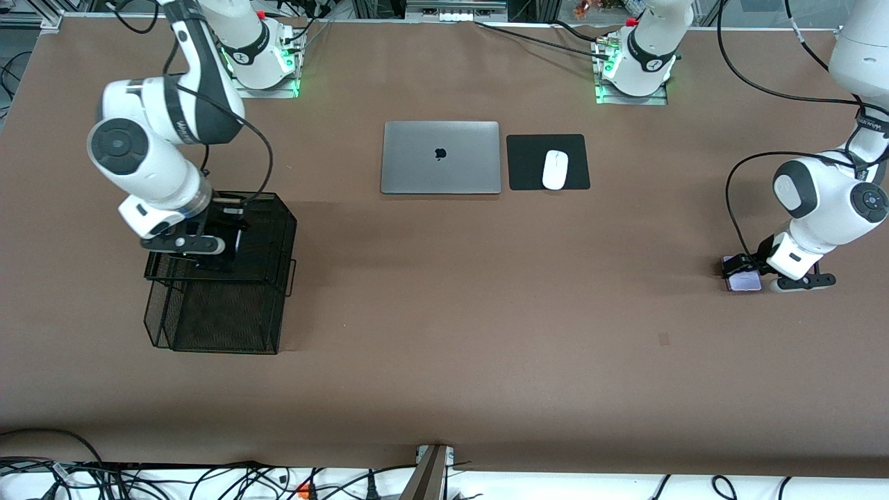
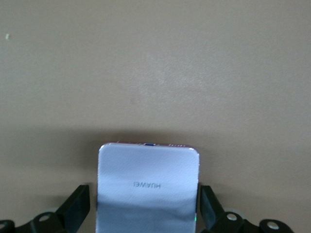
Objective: Place phones with both arms
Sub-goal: 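Release the large black phone into the basket with the right gripper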
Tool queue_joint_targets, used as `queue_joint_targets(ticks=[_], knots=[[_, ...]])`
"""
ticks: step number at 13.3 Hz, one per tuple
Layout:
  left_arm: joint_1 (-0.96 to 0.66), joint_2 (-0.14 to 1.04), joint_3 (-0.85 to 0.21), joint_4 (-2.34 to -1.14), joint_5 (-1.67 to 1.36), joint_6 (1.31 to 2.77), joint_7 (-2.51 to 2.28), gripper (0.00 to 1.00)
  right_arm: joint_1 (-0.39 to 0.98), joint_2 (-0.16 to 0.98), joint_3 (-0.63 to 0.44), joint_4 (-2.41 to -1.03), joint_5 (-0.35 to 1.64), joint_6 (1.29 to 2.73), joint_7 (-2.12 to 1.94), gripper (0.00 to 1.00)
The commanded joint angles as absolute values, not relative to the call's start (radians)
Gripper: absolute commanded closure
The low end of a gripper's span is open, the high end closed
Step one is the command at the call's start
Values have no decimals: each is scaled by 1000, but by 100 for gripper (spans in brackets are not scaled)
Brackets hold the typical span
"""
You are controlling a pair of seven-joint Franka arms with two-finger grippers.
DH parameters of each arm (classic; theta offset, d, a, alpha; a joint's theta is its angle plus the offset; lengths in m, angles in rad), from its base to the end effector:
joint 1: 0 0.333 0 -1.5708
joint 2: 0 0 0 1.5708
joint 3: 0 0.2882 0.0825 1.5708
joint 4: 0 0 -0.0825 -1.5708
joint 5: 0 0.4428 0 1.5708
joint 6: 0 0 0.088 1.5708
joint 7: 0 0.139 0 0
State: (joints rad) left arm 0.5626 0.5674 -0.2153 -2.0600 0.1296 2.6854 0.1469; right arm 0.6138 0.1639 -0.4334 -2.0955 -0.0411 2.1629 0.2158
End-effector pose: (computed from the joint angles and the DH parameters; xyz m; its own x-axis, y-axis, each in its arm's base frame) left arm 0.5815 0.1961 0.0615 0.9887 0.1239 0.0840 0.1211 -0.9919 0.0376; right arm 0.5896 0.1020 0.2487 0.9981 -0.0122 -0.0598 -0.0052 -0.9932 0.1160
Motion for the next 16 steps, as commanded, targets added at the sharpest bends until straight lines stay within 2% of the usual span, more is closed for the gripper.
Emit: queue_joint_targets(ticks=[1,5,6,7,8,9,10,11,12,13,14,15,16], knots=[[543,583,-224,-2039,147,2678,152,0,624,117,-437,-2184,-38,2227,215,100],[537,600,-218,-2039,150,2678,161,0,623,133,-437,-2186,-37,2273,216,100],[537,600,-215,-2039,152,2678,161,0,623,144,-437,-2186,-37,2286,216,89],[537,600,-213,-2039,152,2678,163,0,621,150,-439,-2186,-35,2296,218,50],[540,601,-212,-2039,152,2678,164,0,621,153,-440,-2186,-35,2304,221,37],[541,600,-212,-2039,152,2678,170,1,621,153,-440,-2184,-35,2303,221,37],[541,600,-212,-2039,152,2678,169,14,621,153,-440,-2184,-35,2298,221,30],[541,601,-212,-2039,152,2678,166,34,621,153,-442,-2183,-35,2295,222,7],[541,600,-212,-2037,152,2678,164,55,621,150,-445,-2178,-35,2293,222,1],[543,600,-212,-2037,150,2678,160,75,621,146,-452,-2177,-35,2292,222,1],[543,600,-212,-2036,150,2677,156,90,621,143,-454,-2174,-35,2290,222,1],[542,600,-212,-2030,150,2674,149,100,621,140,-463,-2158,-35,2287,218,1],[537,600,-213,-2014,150,2643,143,100,621,137,-471,-2137,-34,2266,215,1]])
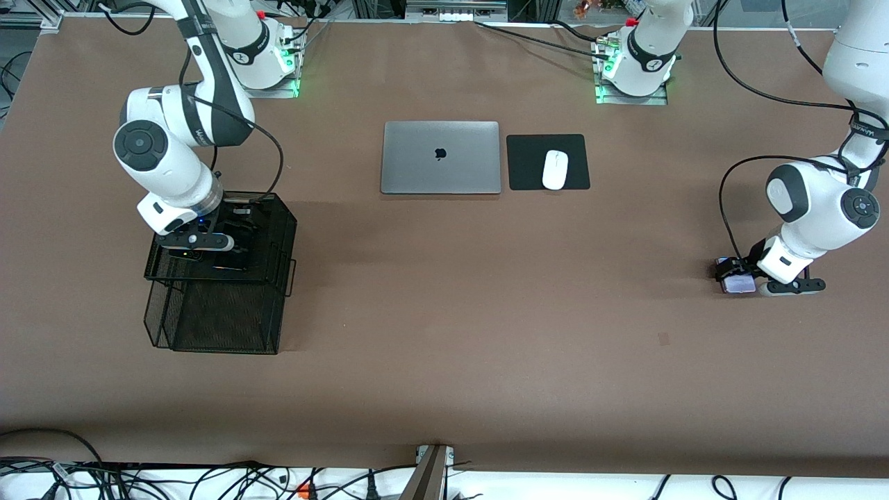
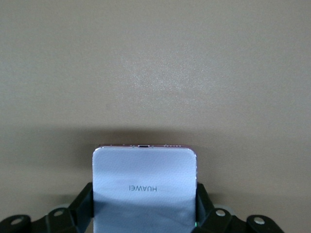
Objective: Place phones with both arms
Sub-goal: 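Release the large black phone into the basket with the right gripper, then carry the white Huawei phone toward the laptop with the left gripper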
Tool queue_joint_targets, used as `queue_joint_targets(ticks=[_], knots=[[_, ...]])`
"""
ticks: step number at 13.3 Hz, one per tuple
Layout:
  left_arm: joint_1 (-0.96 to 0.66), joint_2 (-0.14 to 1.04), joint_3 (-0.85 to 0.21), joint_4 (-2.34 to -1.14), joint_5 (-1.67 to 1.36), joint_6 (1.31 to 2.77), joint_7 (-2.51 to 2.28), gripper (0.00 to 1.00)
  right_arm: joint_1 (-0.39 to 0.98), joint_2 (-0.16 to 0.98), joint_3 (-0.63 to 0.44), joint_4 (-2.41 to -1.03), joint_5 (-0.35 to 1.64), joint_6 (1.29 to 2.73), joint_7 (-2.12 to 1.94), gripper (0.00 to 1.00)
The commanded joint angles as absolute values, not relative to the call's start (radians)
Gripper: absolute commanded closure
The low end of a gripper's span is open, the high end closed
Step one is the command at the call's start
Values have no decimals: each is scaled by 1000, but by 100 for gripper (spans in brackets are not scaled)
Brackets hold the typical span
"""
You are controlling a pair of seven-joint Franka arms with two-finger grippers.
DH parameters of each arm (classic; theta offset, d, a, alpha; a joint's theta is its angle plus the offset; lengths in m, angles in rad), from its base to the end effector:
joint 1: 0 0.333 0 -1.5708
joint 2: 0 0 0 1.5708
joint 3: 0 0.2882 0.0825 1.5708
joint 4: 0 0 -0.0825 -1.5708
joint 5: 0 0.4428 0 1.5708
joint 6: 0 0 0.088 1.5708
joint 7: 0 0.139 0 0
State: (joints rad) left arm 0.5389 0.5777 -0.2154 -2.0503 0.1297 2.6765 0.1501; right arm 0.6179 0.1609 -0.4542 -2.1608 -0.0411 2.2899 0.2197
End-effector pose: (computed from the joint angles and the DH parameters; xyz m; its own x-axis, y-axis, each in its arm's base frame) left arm 0.5866 0.1825 0.0583 0.9923 0.0980 0.0754 0.0952 -0.9946 0.0406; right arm 0.5860 0.0906 0.2307 0.9997 -0.0239 0.0044 -0.0242 -0.9945 0.1021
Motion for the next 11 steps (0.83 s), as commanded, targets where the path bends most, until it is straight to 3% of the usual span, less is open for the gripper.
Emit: queue_joint_targets(ticks=[1,7,11], knots=[[531,598,-213,-1981,150,2581,143,100,621,137,-483,-2097,-34,2220,215,1],[372,592,-224,-1778,149,2232,-16,100,614,150,-555,-1806,58,1898,203,1],[159,603,-224,-1706,149,2168,-233,100,580,289,-557,-1530,185,1706,202,1]])
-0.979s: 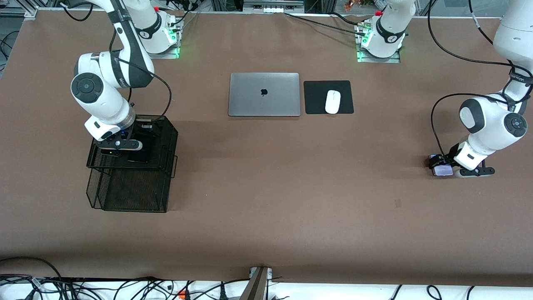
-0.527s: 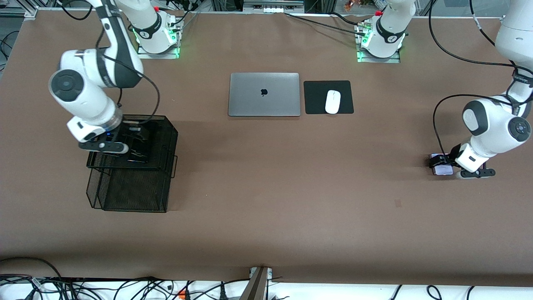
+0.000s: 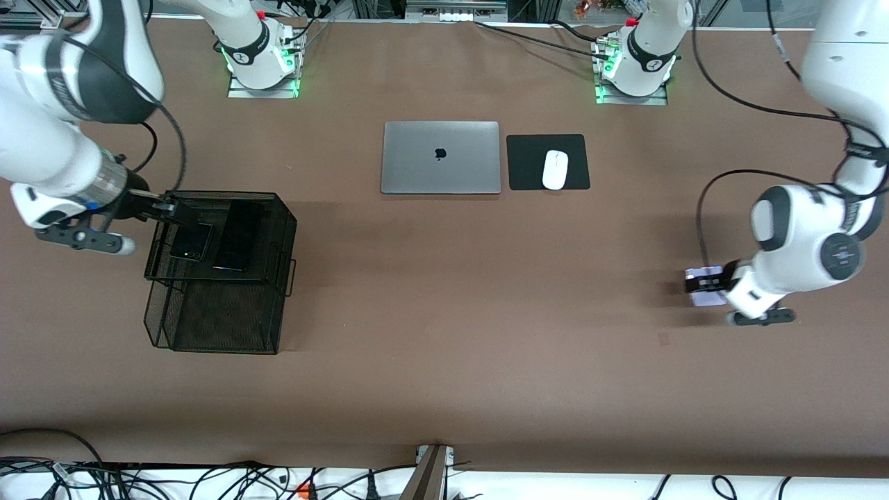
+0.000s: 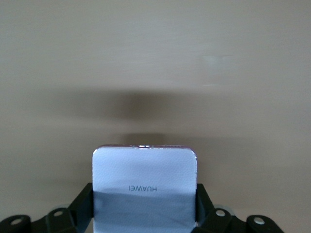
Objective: Place phones with both arms
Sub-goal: 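Carry the white Huawei phone toward the laptop with the left gripper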
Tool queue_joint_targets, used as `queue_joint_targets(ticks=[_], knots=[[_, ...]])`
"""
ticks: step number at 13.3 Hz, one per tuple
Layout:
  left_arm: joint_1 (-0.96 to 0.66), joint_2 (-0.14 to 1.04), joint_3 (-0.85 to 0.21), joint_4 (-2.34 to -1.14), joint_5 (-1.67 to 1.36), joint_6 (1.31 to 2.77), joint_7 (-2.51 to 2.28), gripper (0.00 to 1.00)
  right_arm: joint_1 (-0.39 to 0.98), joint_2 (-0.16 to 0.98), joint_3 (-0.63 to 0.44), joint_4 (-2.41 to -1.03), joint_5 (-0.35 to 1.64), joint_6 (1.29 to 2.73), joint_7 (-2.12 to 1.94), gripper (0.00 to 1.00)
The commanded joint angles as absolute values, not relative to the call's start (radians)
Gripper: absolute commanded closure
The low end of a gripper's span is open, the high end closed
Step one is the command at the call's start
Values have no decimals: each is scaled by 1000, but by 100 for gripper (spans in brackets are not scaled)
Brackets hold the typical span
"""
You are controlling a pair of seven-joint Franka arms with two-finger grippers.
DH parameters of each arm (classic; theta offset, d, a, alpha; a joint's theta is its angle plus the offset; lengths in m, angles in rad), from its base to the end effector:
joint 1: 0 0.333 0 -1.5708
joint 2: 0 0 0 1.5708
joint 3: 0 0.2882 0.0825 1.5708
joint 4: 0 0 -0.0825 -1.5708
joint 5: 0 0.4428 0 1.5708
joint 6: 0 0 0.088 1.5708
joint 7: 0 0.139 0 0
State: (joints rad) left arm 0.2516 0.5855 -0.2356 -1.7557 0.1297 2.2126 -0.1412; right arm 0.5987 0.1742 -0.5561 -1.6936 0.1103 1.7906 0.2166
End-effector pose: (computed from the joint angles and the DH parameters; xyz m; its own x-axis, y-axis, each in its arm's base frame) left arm 0.6756 0.0190 0.1389 0.9884 0.1025 -0.1120 0.1053 -0.9943 0.0192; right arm 0.6520 0.0534 0.4225 0.9795 -0.1947 -0.0522 -0.1951 -0.9808 -0.0035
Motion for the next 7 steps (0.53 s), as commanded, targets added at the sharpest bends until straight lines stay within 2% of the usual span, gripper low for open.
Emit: queue_joint_targets(ticks=[1,7], knots=[[109,609,-225,-1701,146,2168,-277,100,568,325,-557,-1478,219,1677,204,1],[-230,686,-227,-1554,120,2163,-667,100,563,371,-554,-1450,241,1684,215,1]])
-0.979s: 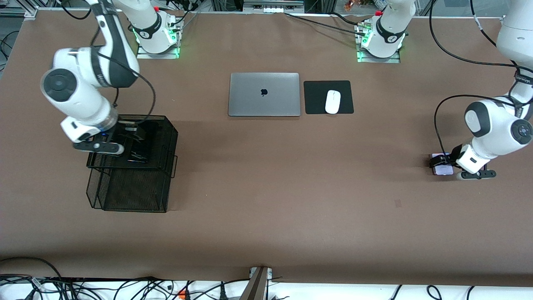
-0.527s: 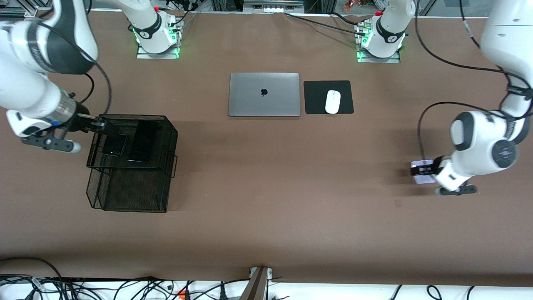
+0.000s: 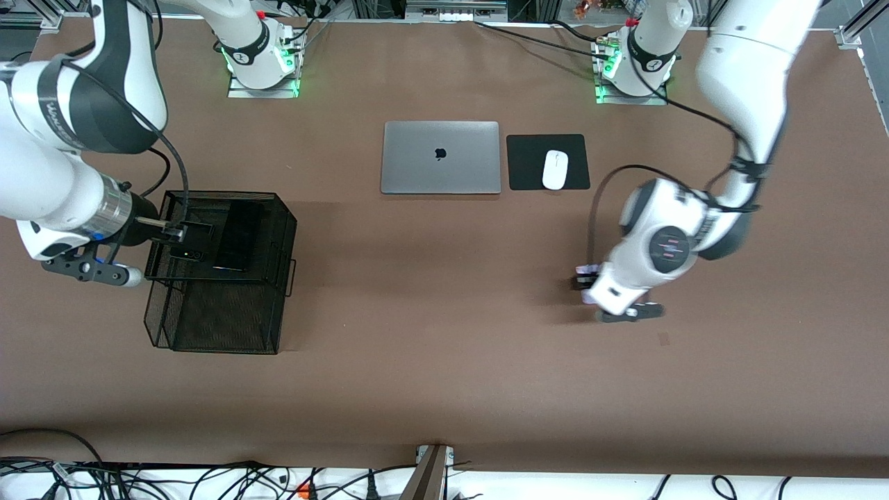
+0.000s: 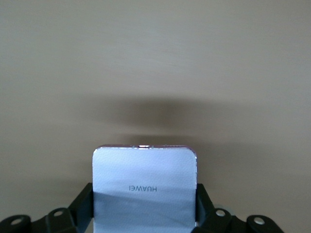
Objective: Place phones with both arms
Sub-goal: 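Carry the white Huawei phone toward the laptop with the left gripper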
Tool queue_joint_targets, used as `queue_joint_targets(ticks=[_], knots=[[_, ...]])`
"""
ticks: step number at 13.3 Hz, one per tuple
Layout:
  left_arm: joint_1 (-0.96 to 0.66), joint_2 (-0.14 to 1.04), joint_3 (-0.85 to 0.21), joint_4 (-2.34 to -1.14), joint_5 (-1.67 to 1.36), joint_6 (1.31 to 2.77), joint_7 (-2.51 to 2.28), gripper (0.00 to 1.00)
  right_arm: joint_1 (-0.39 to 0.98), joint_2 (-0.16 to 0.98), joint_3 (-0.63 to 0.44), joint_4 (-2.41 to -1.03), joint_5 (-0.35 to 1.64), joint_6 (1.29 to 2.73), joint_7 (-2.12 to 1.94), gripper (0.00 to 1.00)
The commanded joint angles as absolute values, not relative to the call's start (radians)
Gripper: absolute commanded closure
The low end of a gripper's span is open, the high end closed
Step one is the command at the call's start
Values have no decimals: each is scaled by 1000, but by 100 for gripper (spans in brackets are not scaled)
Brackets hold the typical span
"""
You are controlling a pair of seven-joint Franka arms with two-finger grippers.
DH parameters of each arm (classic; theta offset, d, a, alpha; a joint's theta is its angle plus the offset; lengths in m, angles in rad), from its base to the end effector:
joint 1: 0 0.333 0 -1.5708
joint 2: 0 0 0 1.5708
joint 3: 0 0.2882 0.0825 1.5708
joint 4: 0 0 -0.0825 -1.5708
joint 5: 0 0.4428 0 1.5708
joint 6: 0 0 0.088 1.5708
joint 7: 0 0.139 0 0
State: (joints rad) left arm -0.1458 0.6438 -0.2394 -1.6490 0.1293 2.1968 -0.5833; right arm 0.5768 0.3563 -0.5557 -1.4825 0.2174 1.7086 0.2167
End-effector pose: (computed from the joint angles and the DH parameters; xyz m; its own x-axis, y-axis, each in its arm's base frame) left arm 0.6569 -0.2512 0.1473 0.9837 0.1579 -0.0862 0.1582 -0.9874 -0.0040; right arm 0.6899 0.0780 0.4185 0.9744 -0.2099 -0.0804 -0.2114 -0.9773 -0.0103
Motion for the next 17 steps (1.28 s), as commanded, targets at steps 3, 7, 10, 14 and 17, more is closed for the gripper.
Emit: queue_joint_targets(ticks=[3,7,10,14,17], knots=[[-363,753,-225,-1451,69,2164,-759,100,566,380,-552,-1448,241,1686,218,1],[-543,912,-210,-1231,78,2174,-931,100,571,380,-551,-1450,241,1687,219,1],[-639,957,-160,-1175,84,2175,-974,100,571,380,-549,-1448,242,1687,219,1],[-736,977,-72,-1172,83,2197,-1005,100,572,380,-549,-1450,242,1698,219,1],[-744,985,-69,-1172,84,2198,-1014,100,572,380,-549,-1451,242,1698,219,1]])
